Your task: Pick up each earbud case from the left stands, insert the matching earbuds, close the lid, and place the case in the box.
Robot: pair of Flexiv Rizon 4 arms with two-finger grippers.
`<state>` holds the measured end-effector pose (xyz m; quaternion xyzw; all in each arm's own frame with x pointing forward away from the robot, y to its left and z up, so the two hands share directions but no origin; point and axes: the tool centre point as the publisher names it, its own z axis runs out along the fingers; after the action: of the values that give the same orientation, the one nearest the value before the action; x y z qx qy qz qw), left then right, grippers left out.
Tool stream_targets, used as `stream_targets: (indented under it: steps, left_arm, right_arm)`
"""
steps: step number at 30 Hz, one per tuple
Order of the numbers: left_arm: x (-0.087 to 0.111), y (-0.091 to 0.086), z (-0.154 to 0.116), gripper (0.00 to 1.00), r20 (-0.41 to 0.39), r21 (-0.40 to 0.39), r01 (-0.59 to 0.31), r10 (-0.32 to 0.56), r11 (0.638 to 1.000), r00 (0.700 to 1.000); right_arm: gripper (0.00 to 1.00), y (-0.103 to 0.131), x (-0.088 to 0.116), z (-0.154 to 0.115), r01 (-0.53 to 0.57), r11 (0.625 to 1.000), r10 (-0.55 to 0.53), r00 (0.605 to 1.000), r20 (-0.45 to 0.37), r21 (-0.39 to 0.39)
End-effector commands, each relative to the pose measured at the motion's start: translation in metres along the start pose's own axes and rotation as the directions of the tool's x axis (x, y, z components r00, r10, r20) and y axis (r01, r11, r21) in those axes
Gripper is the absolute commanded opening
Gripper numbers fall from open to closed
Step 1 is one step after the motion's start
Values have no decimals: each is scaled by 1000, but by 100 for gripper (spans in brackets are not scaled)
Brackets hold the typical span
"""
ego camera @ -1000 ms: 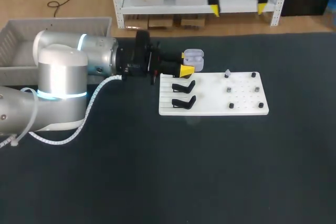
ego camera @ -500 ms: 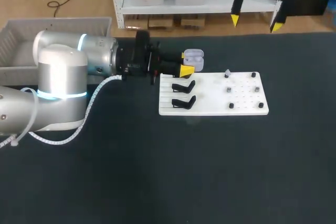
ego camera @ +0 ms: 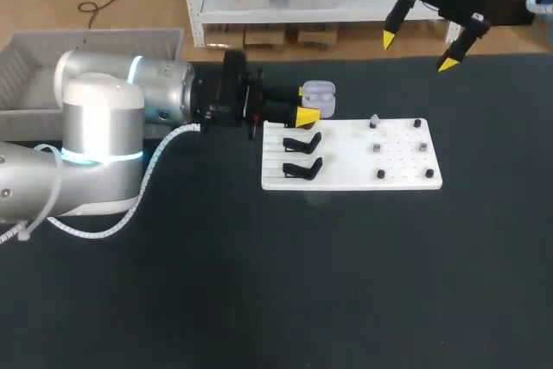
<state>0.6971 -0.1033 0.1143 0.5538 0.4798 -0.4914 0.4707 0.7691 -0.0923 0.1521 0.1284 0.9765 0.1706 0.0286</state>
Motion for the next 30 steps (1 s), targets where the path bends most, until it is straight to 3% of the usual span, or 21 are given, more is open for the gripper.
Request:
stream_targets:
  steps: [1, 11, 13, 17, 30]
  left_arm:
    - [0, -1, 0, 0, -1, -3, 0, 0, 1000, 1000]
    - [0, -1, 0, 0, -1, -3, 0, 0, 1000, 1000]
    - [0, -1, 0, 0, -1, -3, 0, 0, 1000, 1000]
    - [0, -1, 0, 0, -1, -3, 0, 0, 1000, 1000]
    - [0, -1, 0, 0, -1, -3, 0, 0, 1000, 1000]
  right_arm:
    - [100, -5, 5, 0, 0, 999, 0, 1000, 16, -47]
    - [100, -5, 5, 0, 0, 999, 0, 1000, 16, -47]
    - [100, -4, -3, 5, 36, 999, -37, 998, 54, 20]
    - [100, -6, -10, 13, 69, 995, -75, 993, 89, 73]
    - [100, -21, 3, 52, -28, 1000, 27, 996, 83, 12]
